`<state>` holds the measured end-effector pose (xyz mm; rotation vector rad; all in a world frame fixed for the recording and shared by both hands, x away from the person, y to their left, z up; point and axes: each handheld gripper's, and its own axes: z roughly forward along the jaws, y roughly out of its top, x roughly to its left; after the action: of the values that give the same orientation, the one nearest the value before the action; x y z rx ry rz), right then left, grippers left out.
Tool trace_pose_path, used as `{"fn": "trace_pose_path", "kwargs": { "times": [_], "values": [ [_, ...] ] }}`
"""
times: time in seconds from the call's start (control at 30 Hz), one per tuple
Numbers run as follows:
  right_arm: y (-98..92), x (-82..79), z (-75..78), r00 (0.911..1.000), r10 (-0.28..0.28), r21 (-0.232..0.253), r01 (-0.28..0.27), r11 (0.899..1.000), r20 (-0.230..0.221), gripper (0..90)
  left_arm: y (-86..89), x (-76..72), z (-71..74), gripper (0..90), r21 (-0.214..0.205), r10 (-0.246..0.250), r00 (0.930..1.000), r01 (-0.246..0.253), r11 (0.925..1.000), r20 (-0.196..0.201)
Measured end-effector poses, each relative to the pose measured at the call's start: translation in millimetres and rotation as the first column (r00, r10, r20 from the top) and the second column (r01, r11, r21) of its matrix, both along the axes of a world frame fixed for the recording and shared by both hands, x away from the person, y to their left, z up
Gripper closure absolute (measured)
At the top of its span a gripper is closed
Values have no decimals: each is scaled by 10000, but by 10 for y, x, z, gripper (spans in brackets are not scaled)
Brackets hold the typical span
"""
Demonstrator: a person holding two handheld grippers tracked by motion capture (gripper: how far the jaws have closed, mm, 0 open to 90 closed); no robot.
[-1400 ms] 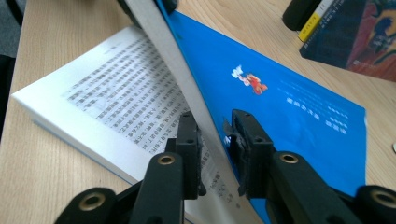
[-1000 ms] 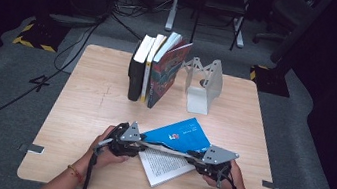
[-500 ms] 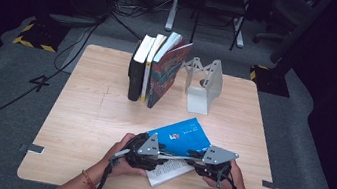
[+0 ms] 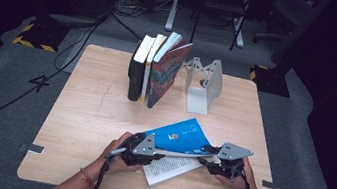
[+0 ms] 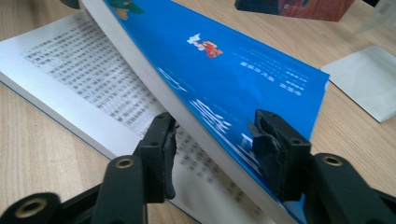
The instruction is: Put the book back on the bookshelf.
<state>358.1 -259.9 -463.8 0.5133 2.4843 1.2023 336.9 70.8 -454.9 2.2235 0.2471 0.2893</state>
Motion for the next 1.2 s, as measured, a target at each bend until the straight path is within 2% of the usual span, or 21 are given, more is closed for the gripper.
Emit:
{"fn": "trace_pose_path", "kwargs": {
  "times": [0.03,0.13,0.2,0.3,0.43,0.53,0.67,0.77,0.83,0.9,1.0,1.07,1.13,1.2],
  "values": [
    [-13,9,-4,9999,9,128,-8,9999,-107,492,21,5,2,792,-45,-34,10000,34,10000,5],
    [7,16,-14,9999,55,-13,-55,10000,99,503,100,25,11,791,-107,-150,9998,149,9998,-116],
    [42,0,-10,9993,201,-210,-195,9996,322,550,156,38,23,788,-97,-151,9998,150,9998,-154],
    [95,-34,8,9965,581,-425,-555,9976,605,640,257,79,27,766,-278,-85,9986,71,9996,-525],
    [223,-89,44,9909,1009,-671,-952,9932,886,724,422,105,43,678,-544,629,9936,-682,9962,-936],
    [318,-122,81,9881,1208,-725,-1142,9908,948,752,487,76,82,600,-513,1015,9903,-1066,9930,-945],
    [438,-172,102,9834,1500,-1010,-1398,9850,1018,777,435,-36,142,535,25,1166,9926,-1166,9932,-329],
    [500,-198,120,9810,1641,-1183,-1516,9813,1038,784,401,-60,137,541,226,1319,9909,-1314,9911,-257],
    [534,-219,136,9810,1638,-1269,-1503,9805,1039,785,420,-58,129,615,218,1359,9905,-1354,9905,-216],
    [557,-236,149,9799,1685,-1342,-1537,9790,1071,786,448,-56,121,656,283,1226,9924,-1222,9921,-137],
    [584,-239,170,9780,1744,-1289,-1595,9787,1140,775,474,-64,107,714,606,953,9954,-956,9936,79],
    [587,-225,171,9781,1789,-1003,-1684,9806,1062,733,502,-58,81,737,734,801,9968,-799,9941,1],
    [578,-185,149,9780,1829,-721,-1762,9817,1001,622,519,-65,61,754,917,703,9975,-701,9933,16],
    [543,-79,72,9837,1602,-736,-1544,9853,812,576,544,-61,59,764,804,747,9972,-741,9940,-41]
  ]
}}
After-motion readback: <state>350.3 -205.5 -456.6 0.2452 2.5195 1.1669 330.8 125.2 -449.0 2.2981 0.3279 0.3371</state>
